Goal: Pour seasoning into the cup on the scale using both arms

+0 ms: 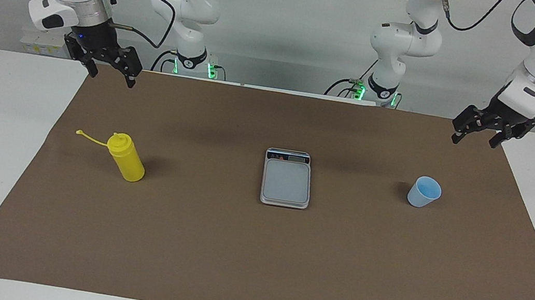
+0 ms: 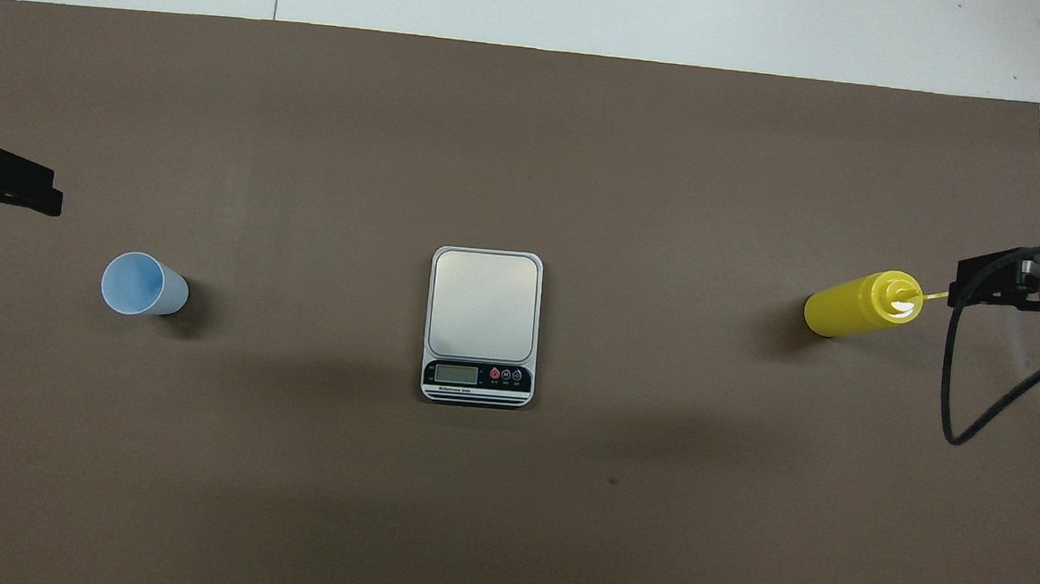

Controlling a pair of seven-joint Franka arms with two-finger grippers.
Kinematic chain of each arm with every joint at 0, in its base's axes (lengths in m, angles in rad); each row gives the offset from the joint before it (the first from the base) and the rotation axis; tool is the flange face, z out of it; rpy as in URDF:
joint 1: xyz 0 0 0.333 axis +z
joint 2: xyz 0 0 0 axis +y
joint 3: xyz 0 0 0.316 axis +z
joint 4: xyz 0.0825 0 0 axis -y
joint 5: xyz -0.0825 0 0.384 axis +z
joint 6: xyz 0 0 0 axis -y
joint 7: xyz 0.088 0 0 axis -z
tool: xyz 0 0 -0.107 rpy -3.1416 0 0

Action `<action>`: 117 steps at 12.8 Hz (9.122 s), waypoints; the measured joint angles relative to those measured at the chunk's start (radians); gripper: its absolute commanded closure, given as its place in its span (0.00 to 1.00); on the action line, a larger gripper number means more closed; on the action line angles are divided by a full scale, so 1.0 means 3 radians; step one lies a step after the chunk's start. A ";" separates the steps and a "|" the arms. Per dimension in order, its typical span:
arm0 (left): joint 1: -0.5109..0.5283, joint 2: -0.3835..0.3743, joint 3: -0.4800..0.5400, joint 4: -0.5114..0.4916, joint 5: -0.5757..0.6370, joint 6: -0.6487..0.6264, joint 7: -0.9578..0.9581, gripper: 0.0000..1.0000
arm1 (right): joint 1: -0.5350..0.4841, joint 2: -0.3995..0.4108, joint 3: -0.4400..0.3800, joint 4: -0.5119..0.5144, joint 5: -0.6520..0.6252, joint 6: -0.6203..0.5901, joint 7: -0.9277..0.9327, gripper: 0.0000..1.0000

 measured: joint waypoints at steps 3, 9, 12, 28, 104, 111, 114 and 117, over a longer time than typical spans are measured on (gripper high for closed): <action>0.0001 -0.0037 0.0000 -0.0079 0.0000 0.0002 0.0000 0.00 | 0.0000 0.0000 0.0000 0.0000 0.0000 -0.0001 0.0000 0.00; 0.0010 -0.0115 0.0017 -0.0382 0.0000 0.0309 0.0000 0.05 | 0.0001 0.0000 0.0000 0.0000 0.0000 -0.0002 0.0000 0.00; 0.0012 -0.0100 0.0017 -0.0675 0.0000 0.0508 0.0000 0.09 | 0.0001 0.0000 0.0000 0.0000 0.0000 -0.0002 0.0000 0.00; 0.0005 0.0106 -0.0005 -0.2129 -0.0034 0.2049 -0.0003 0.17 | 0.0001 0.0000 0.0000 -0.0001 0.0000 -0.0002 0.0000 0.00; -0.1268 0.1497 -0.0036 0.1434 -0.0674 -0.0475 -0.3609 0.66 | 0.0001 0.0000 0.0000 -0.0002 0.0000 -0.0002 0.0000 0.00; -0.0343 0.1200 -0.0031 0.1517 -0.0377 -0.1247 -0.1348 0.65 | -0.0107 -0.0026 -0.0001 -0.0135 0.0000 0.0055 -0.0548 0.00; -0.0191 0.1146 -0.0026 0.1513 -0.0033 -0.1154 -0.0466 0.65 | -0.0365 -0.0166 -0.0005 -0.0556 0.0284 0.0501 -0.1357 0.00; -0.0073 0.0990 -0.0027 0.1189 -0.0001 -0.0732 -0.0209 0.64 | -0.0674 -0.0364 -0.0015 -0.1105 0.0612 0.0981 -0.2321 0.00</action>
